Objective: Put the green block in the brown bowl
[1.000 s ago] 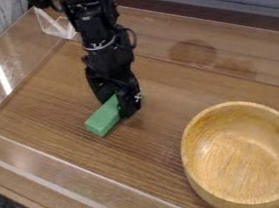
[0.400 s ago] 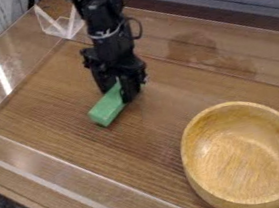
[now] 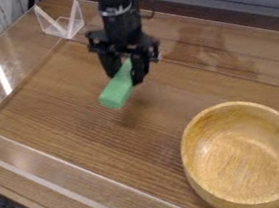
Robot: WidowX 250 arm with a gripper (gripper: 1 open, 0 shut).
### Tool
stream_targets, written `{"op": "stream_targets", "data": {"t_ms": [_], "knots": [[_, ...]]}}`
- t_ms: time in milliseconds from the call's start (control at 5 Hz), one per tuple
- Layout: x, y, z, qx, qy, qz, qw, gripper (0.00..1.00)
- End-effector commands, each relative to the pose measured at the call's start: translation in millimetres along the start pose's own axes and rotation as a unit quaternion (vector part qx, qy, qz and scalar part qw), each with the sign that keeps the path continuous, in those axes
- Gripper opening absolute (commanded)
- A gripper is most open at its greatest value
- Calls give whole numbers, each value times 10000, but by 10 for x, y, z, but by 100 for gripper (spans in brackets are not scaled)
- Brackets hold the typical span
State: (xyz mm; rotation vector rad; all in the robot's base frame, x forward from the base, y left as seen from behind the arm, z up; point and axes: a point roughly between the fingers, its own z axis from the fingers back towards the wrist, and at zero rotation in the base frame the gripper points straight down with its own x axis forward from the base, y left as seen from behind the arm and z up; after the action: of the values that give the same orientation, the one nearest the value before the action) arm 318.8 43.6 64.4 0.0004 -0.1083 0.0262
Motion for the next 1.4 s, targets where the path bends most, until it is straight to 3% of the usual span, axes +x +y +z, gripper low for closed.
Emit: {"op": "stream_targets", "data": {"t_ms": [0, 400, 600, 800, 1000, 1200], "knots": [[107, -317, 368, -18, -436, -116, 9990, 0], [-170, -1276, 448, -143, -409, -303, 9986, 0], [-291, -1719, 413, -220, -389, -627, 9970, 0], [-476, -1940, 383, -313, -375, -917, 9946, 0], [-624, -1907, 460, -289, -423, -983, 9938, 0], [-658, -1840, 566, -270, -535, -1003, 9931, 0]]}}
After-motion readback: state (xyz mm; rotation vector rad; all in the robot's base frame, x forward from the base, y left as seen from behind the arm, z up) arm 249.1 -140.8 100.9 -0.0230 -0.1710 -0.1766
